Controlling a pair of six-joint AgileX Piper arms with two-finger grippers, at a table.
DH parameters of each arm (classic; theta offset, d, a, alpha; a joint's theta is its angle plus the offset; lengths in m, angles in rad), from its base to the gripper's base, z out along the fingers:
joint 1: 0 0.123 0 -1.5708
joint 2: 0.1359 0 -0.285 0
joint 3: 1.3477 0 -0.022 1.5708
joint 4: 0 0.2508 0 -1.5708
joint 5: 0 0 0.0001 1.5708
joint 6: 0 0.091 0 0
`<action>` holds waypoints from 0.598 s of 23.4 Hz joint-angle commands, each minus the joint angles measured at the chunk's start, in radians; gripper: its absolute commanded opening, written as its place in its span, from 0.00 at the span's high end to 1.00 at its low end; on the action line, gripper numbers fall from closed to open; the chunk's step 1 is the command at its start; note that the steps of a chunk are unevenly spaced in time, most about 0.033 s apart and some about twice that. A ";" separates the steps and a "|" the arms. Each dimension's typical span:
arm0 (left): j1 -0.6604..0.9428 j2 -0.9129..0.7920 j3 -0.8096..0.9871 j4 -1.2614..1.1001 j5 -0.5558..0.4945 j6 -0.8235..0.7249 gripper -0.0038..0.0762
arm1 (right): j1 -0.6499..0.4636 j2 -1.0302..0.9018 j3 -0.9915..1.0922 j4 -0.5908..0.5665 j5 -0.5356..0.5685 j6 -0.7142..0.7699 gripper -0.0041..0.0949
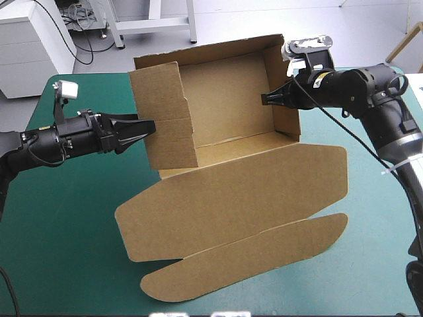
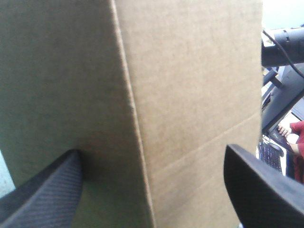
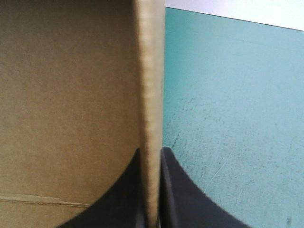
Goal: Fold the box
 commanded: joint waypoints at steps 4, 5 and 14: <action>-0.167 -0.087 -0.097 0.282 -0.309 -0.277 0.24 | 0.050 -0.039 -0.030 -0.069 -0.106 0.079 0.96; -0.225 -0.102 -0.107 0.410 -0.389 -0.391 0.24 | 0.050 -0.039 -0.030 -0.085 -0.108 0.092 0.96; -0.531 -0.074 -0.122 1.108 -0.579 -0.976 0.24 | 0.050 -0.039 -0.030 -0.097 -0.137 0.102 0.96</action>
